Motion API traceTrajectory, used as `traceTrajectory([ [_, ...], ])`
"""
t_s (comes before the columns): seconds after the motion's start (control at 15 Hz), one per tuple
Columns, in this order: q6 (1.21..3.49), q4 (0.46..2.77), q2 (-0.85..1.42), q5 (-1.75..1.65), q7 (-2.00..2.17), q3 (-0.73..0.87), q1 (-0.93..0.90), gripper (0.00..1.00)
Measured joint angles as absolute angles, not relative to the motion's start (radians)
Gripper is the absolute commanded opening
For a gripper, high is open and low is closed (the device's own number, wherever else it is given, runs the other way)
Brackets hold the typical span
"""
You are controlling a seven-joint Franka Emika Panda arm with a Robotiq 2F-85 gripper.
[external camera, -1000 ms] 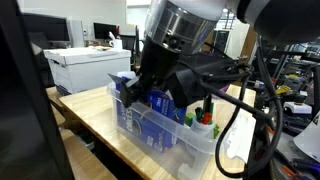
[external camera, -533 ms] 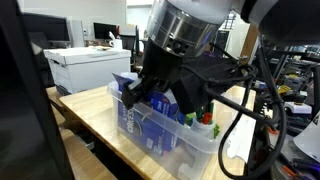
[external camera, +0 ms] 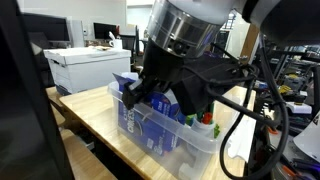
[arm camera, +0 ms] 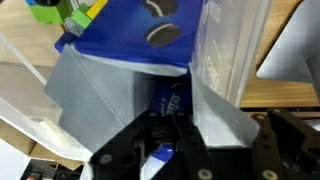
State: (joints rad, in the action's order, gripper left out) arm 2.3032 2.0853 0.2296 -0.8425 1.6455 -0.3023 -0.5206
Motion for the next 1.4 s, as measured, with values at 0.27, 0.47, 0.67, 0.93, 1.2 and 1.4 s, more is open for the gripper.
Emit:
traceTrajectory([
  [0.27,2.322,2.092,0.23,-0.839,1.645,-0.307,-0.52,0.26],
  [0.47,2.339,2.092,0.23,-0.824,1.64,-0.312,-0.515,0.34],
  [0.67,2.366,2.093,0.227,-0.803,1.628,-0.313,-0.509,0.48],
  [0.93,2.374,2.093,0.223,-0.785,1.616,-0.314,-0.507,0.67],
  [1.2,2.367,2.093,0.22,-0.785,1.616,-0.313,-0.506,0.85],
  [1.4,2.35,2.093,0.22,-0.787,1.615,-0.313,-0.505,0.96],
])
